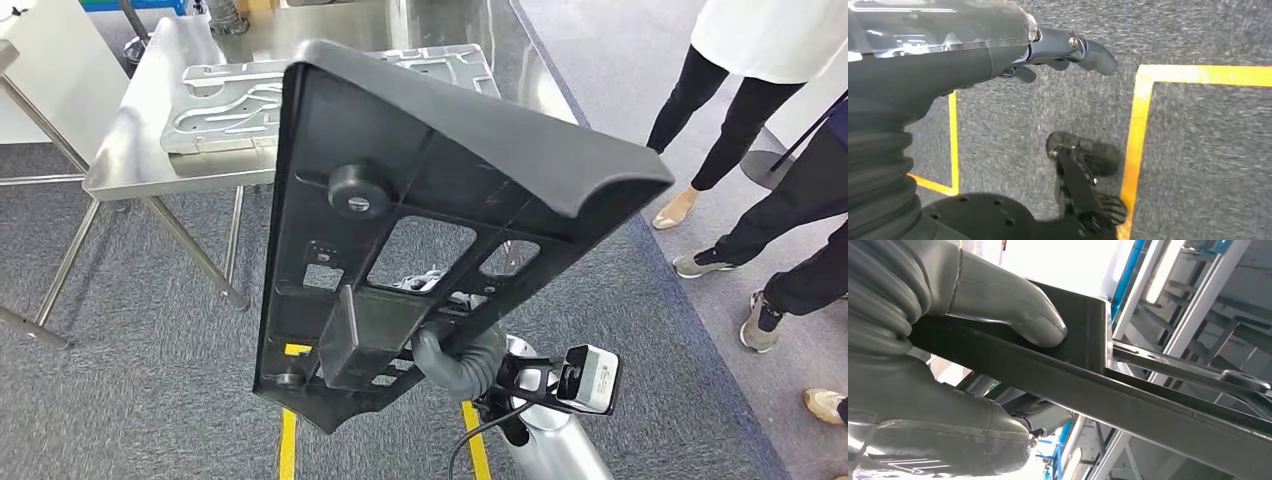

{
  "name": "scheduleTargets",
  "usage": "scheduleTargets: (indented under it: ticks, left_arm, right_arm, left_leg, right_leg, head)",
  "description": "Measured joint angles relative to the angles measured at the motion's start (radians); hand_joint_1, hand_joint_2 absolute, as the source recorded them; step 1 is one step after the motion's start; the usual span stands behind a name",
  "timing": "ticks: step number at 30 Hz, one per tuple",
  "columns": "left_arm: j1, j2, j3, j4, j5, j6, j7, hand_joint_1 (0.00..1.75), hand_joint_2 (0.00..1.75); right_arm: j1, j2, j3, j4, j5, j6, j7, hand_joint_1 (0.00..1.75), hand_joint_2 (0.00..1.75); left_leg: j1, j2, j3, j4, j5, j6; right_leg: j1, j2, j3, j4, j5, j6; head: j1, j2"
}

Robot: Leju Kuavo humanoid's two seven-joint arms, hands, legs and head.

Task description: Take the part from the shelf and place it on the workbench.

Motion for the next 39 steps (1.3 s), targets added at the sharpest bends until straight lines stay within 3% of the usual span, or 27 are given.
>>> scheduleTargets:
  ticks: [1, 2, 3, 5, 7, 9, 12, 13, 15, 16, 17, 18, 19, 20, 22, 24, 28, 30, 32, 33, 34, 35, 36, 38, 39]
  left_arm:
    - [0.002, 0.000, 0.002, 0.000, -0.001, 0.000, 0.000, 0.00, 1.75]
    - [0.004, 0.000, 0.004, 0.000, 0.000, 0.000, 0.000, 0.00, 1.75]
    - [0.006, 0.000, 0.006, 0.000, 0.000, 0.000, 0.000, 0.00, 1.75]
    - [0.008, 0.000, 0.008, 0.000, 0.000, 0.000, 0.000, 0.00, 1.75]
    - [0.007, 0.000, 0.010, 0.000, -0.001, 0.000, 0.000, 0.00, 1.75]
    - [0.007, 0.000, 0.012, 0.000, -0.001, -0.001, 0.000, 0.00, 1.75]
    - [0.007, -0.001, 0.013, 0.000, -0.001, -0.003, 0.000, 0.00, 1.75]
    - [0.006, -0.001, 0.013, 0.000, -0.002, -0.003, 0.000, 0.00, 1.75]
    - [0.006, -0.001, 0.013, 0.000, -0.003, -0.003, 0.001, 0.00, 1.75]
    - [0.006, -0.001, 0.014, 0.000, -0.004, -0.003, 0.002, 0.00, 1.75]
    - [0.007, -0.001, 0.014, 0.000, -0.004, -0.003, 0.002, 0.00, 1.75]
    - [0.008, -0.001, 0.014, 0.000, -0.004, -0.003, 0.003, 0.00, 1.75]
    - [0.008, -0.001, 0.015, 0.000, -0.005, -0.003, 0.003, 0.00, 1.75]
    - [0.009, -0.001, 0.015, 0.000, -0.005, -0.003, 0.003, 0.00, 1.75]
    - [0.006, -0.001, 0.018, 0.000, -0.005, -0.003, 0.002, 0.00, 1.75]
    - [0.002, -0.001, 0.020, 0.000, -0.006, -0.003, 0.001, 0.00, 1.75]
    - [0.000, -0.001, 0.021, 0.000, -0.007, -0.003, 0.000, 0.00, 1.75]
    - [-0.001, -0.002, 0.022, 0.000, -0.010, -0.005, -0.001, 0.00, 1.75]
    - [-0.001, -0.002, 0.024, 0.000, -0.013, -0.008, -0.003, 0.00, 1.75]
    - [0.000, -0.002, 0.024, 0.000, -0.014, -0.008, -0.002, 0.00, 1.75]
    - [0.002, -0.002, 0.025, 0.000, -0.014, -0.008, -0.002, 0.00, 1.75]
    - [0.003, -0.002, 0.026, 0.000, -0.014, -0.008, -0.002, 0.00, 1.75]
    - [0.005, -0.002, 0.027, 0.000, -0.015, -0.008, -0.001, 0.00, 1.75]
    - [0.006, -0.002, 0.029, 0.000, -0.015, -0.008, -0.001, 0.00, 1.75]
    - [0.006, -0.002, 0.030, 0.000, -0.016, -0.008, 0.000, 0.00, 1.75]
  right_arm:
    - [-0.001, -0.001, 0.003, 0.004, -0.001, -0.003, 0.000, 1.75, 1.75]
    - [0.000, -0.001, 0.006, 0.007, -0.002, -0.005, 0.000, 1.75, 1.75]
    - [0.000, -0.002, 0.009, 0.009, -0.003, -0.006, 0.000, 1.75, 1.75]
    - [-0.001, -0.003, 0.014, 0.011, -0.005, -0.007, 0.000, 1.75, 1.75]
    - [-0.004, -0.003, 0.019, 0.012, -0.007, -0.008, 0.000, 1.75, 1.75]
    - [-0.006, -0.004, 0.022, 0.012, -0.008, -0.008, 0.000, 1.75, 1.75]
    - [-0.010, -0.004, 0.025, 0.011, -0.009, -0.009, 0.000, 1.75, 1.75]
    - [-0.012, -0.005, 0.025, 0.011, -0.009, -0.009, 0.000, 1.75, 1.75]
    - [-0.015, -0.007, 0.025, 0.012, -0.010, -0.010, -0.001, 1.75, 1.75]
    - [-0.014, -0.009, 0.025, 0.014, -0.010, -0.011, -0.001, 1.75, 1.75]
    - [-0.014, -0.011, 0.025, 0.016, -0.009, -0.012, 0.000, 1.75, 1.75]
    - [-0.014, -0.012, 0.026, 0.017, -0.008, -0.014, 0.000, 1.75, 1.75]
    - [-0.014, -0.014, 0.026, 0.018, -0.006, -0.016, 0.000, 1.75, 1.75]
    - [-0.014, -0.015, 0.027, 0.018, -0.002, -0.019, 0.000, 1.75, 1.75]
    - [-0.015, -0.017, 0.030, 0.018, 0.009, -0.024, 0.000, 1.75, 1.75]
    - [-0.015, -0.018, 0.031, 0.019, 0.017, -0.027, 0.000, 1.75, 1.75]
    - [-0.015, -0.019, 0.033, 0.019, 0.021, -0.029, 0.001, 1.75, 1.75]
    - [-0.016, -0.020, 0.038, 0.018, 0.024, -0.035, 0.001, 1.75, 1.75]
    - [-0.017, -0.020, 0.042, 0.017, 0.021, -0.041, 0.000, 1.75, 1.75]
    - [-0.017, -0.021, 0.043, 0.017, 0.019, -0.042, 0.000, 1.75, 1.75]
    - [-0.016, -0.021, 0.043, 0.017, 0.017, -0.042, 0.000, 1.75, 1.75]
    - [-0.016, -0.021, 0.043, 0.018, 0.016, -0.042, 0.000, 1.75, 1.75]
    - [-0.016, -0.021, 0.043, 0.018, 0.015, -0.042, 0.000, 1.75, 1.75]
    - [-0.017, -0.021, 0.043, 0.018, 0.014, -0.042, 0.000, 1.75, 1.75]
    - [-0.017, -0.021, 0.043, 0.019, 0.013, -0.042, 0.000, 1.75, 1.75]
  left_leg:
    - [0.000, 0.000, -0.039, 0.056, -0.011, -0.001]
    - [0.000, 0.000, -0.064, 0.080, -0.002, -0.002]
    - [0.000, 0.000, -0.070, 0.063, 0.029, -0.001]
    - [-0.001, 0.001, -0.030, -0.066, 0.122, 0.006]
    - [-0.005, 0.001, 0.011, -0.172, 0.171, 0.016]
    - [-0.010, 0.000, 0.020, -0.191, 0.167, 0.025]
    - [-0.003, 0.000, 0.032, -0.203, 0.165, 0.039]
    - [0.000, 0.000, 0.038, -0.208, 0.163, 0.044]
    - [0.000, 0.001, 0.047, -0.209, 0.155, 0.049]
    - [0.000, 0.000, 0.051, -0.209, 0.151, 0.049]
    - [0.001, 0.000, 0.057, -0.209, 0.145, 0.049]
    - [0.001, -0.001, 0.066, -0.209, 0.138, 0.047]
    - [0.002, -0.003, 0.076, -0.209, 0.131, 0.044]
    - [0.003, -0.006, 0.087, -0.209, 0.123, 0.040]
    - [0.003, -0.013, 0.100, -0.209, 0.108, 0.028]
    - [0.003, -0.017, 0.099, -0.210, 0.100, 0.019]
    - [0.004, -0.019, 0.100, -0.213, 0.100, 0.015]
    - [0.006, -0.014, 0.088, -0.173, 0.076, 0.004]
    - [0.007, -0.005, 0.022, -0.042, 0.021, -0.007]
    - [0.007, -0.003, -0.026, 0.034, -0.001, -0.008]
    - [0.007, -0.003, -0.062, 0.078, -0.003, -0.007]
    - [0.007, -0.003, -0.080, 0.085, 0.016, -0.006]
    - [0.006, -0.002, -0.077, 0.049, 0.057, -0.002]
    - [0.001, -0.001, -0.034, -0.086, 0.151, 0.011]
    - [-0.003, 0.000, -0.012, -0.142, 0.178, 0.016]
  right_leg:
    - [0.002, 0.000, 0.006, 0.000, -0.006, -0.002]
    - [0.003, 0.001, 0.013, 0.001, -0.012, -0.003]
    - [0.005, 0.003, 0.021, 0.002, -0.019, -0.003]
    - [0.006, 0.004, 0.040, 0.003, -0.034, 0.000]
    - [0.010, 0.006, 0.052, 0.005, -0.048, 0.008]
    - [0.011, 0.007, 0.054, 0.004, -0.054, 0.017]
    - [0.010, 0.006, 0.049, 0.026, -0.073, 0.033]
    - [0.009, 0.006, 0.029, 0.067, -0.093, 0.039]
    - [0.001, 0.004, -0.051, 0.206, -0.143, 0.048]
    - [-0.003, 0.004, -0.095, 0.270, -0.157, 0.052]
    - [-0.007, 0.003, -0.126, 0.304, -0.151, 0.054]
    - [-0.010, 0.003, -0.137, 0.298, -0.125, 0.056]
    - [-0.012, 0.003, -0.127, 0.251, -0.080, 0.056]
    - [-0.014, 0.005, -0.104, 0.178, -0.029, 0.056]
    - [-0.013, 0.020, -0.055, 0.057, 0.025, 0.051]
    - [-0.011, 0.031, -0.039, 0.025, 0.023, 0.047]
    - [-0.010, 0.028, -0.039, 0.024, 0.020, 0.042]
    - [-0.010, 0.020, -0.025, 0.015, 0.011, 0.022]
    - [-0.007, 0.009, -0.003, 0.005, -0.003, 0.000]
    - [-0.004, 0.006, 0.004, 0.005, -0.011, -0.003]
    - [-0.001, 0.005, 0.011, 0.006, -0.017, -0.005]
    - [0.002, 0.005, 0.020, 0.006, -0.024, -0.006]
    - [0.004, 0.005, 0.031, 0.006, -0.032, -0.006]
    - [0.009, 0.005, 0.054, 0.005, -0.050, -0.004]
    - [0.010, 0.005, 0.060, 0.006, -0.057, 0.000]
  head:
    - [0.000, 0.000]
    - [0.000, 0.000]
    - [0.000, 0.000]
    - [0.000, 0.000]
    - [0.000, 0.000]
    - [0.000, 0.000]
    - [0.000, 0.000]
    - [0.000, 0.000]
    - [0.000, 0.000]
    - [0.000, 0.000]
    - [0.000, 0.000]
    - [0.000, 0.000]
    - [0.000, 0.000]
    - [0.000, 0.000]
    - [0.000, 0.000]
    - [0.000, 0.000]
    - [0.000, 0.000]
    - [0.000, 0.000]
    - [0.000, 0.000]
    - [0.000, 0.000]
    - [0.000, 0.000]
    - [0.000, 0.000]
    - [0.000, 0.000]
    - [0.000, 0.000]
    - [0.000, 0.000]
